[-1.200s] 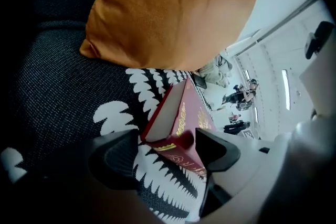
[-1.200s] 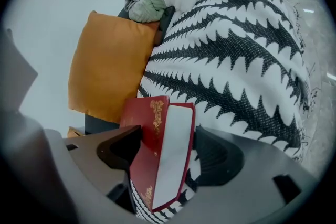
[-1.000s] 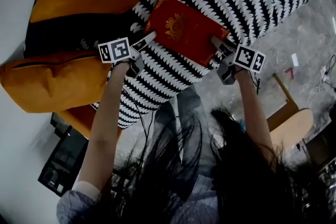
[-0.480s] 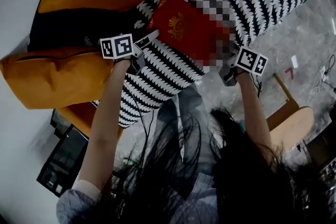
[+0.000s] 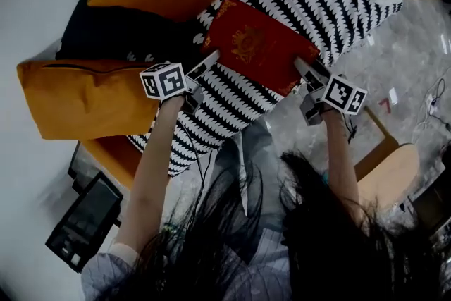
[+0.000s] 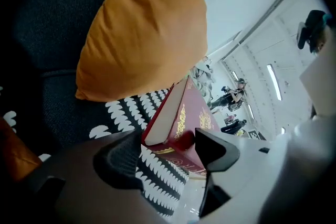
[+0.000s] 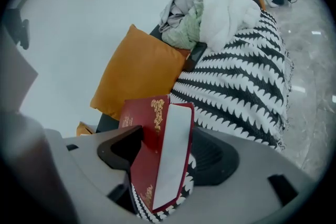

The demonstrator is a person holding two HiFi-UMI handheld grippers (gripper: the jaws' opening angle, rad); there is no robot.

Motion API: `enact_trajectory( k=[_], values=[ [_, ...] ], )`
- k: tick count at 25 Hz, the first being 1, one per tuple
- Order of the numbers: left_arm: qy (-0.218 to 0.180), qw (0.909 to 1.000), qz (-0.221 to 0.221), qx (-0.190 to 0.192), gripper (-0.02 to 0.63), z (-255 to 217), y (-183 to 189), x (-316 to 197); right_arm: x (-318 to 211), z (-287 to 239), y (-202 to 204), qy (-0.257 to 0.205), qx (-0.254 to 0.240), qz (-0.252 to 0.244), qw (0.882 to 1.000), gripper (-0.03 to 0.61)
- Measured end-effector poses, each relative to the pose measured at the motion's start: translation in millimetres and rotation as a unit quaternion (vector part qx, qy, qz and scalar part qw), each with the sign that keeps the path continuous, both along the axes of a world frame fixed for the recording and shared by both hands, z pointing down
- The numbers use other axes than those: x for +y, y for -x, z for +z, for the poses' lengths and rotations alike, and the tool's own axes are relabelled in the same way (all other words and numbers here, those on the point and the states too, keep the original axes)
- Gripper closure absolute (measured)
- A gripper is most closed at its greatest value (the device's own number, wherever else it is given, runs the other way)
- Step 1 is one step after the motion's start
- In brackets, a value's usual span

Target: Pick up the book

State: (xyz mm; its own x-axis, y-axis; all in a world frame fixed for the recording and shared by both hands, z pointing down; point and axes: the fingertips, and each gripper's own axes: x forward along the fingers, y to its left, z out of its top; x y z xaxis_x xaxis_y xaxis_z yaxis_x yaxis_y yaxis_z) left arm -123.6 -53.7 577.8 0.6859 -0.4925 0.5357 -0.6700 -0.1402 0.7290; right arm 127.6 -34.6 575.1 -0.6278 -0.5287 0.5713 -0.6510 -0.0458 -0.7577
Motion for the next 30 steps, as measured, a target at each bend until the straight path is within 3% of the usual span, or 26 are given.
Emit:
enact_trajectory(
  k=[5,9,13,30],
  values=[
    [-0.041,0.9990,-0.006,0.017,0.284,-8.9,6.4,10.0,10.8,-14.8,6.1,-0.035,0.019,0.001,0.999,0.273],
    [-0.082,0.9959,-0.013,0.036,0.284,-8.4,5.8,-10.7,-7.4,-21.1,5.5,-0.076,0.037,0.013,0.996,0.273],
    [-0.088,0.9951,-0.023,0.040,0.284,-14.5,-5.2,-21.3,-19.4,-28.1,-6.5,-0.085,0.039,0.018,0.995,0.273],
    [-0.133,0.9866,-0.073,0.060,0.284,-139.6,33.0,63.0,44.7,-161.8,30.2,-0.152,0.051,-0.009,0.987,0.273]
  ],
)
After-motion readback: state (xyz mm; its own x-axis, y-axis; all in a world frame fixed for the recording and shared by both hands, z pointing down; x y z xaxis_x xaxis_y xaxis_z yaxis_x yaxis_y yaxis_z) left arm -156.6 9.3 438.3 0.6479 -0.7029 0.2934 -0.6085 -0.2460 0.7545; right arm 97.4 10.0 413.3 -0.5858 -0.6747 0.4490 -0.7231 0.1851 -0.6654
